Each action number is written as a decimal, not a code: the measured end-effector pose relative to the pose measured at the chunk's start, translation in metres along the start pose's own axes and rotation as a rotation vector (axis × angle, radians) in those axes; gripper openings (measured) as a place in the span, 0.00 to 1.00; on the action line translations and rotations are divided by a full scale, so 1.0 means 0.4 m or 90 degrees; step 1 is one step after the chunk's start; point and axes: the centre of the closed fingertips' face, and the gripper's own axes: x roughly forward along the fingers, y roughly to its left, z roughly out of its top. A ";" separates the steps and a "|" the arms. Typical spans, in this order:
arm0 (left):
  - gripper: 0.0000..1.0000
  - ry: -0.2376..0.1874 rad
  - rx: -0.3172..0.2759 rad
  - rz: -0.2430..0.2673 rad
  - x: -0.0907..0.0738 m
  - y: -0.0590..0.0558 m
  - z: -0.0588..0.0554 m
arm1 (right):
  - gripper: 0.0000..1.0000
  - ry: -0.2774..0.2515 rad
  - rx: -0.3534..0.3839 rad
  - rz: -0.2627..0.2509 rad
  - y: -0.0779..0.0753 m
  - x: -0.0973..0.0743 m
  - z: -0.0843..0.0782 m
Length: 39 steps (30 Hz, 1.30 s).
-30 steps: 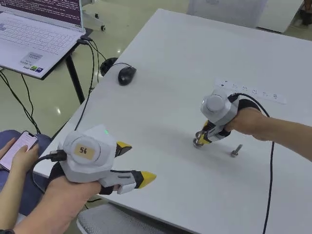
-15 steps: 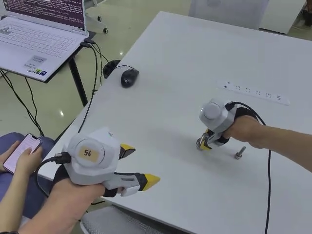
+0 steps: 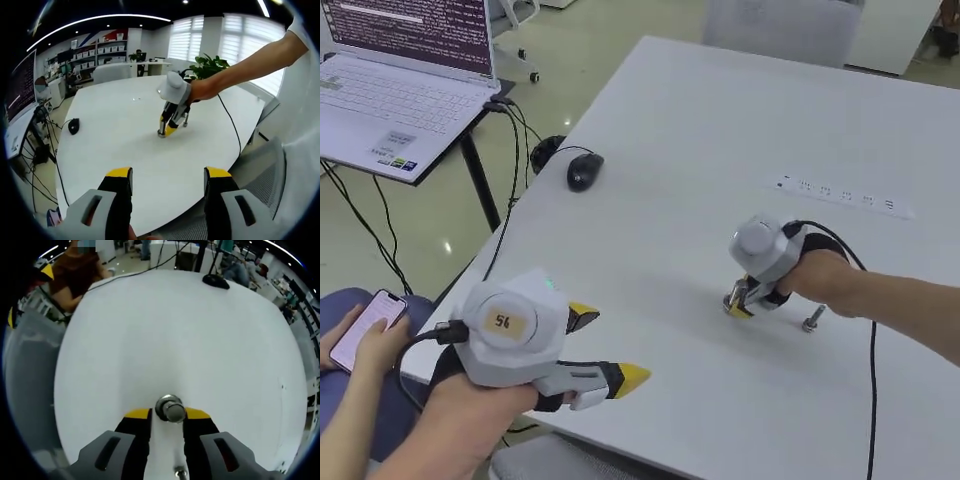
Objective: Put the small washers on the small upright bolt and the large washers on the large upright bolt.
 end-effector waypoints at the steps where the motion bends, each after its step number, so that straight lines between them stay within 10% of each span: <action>1: 0.57 0.000 0.001 0.000 0.001 -0.001 0.001 | 0.26 -0.004 0.006 -0.002 0.001 -0.007 -0.003; 14: 0.57 -0.001 0.002 -0.017 0.019 -0.014 0.005 | 0.34 -0.177 0.130 -0.066 0.038 -0.171 -0.027; 21: 0.57 0.001 0.012 -0.030 0.035 -0.017 0.015 | 0.37 -0.223 0.188 -0.110 0.068 -0.262 -0.118; 39: 0.57 -0.001 0.002 -0.030 0.057 0.012 0.015 | 0.59 -0.330 0.373 -0.151 0.163 -0.289 -0.308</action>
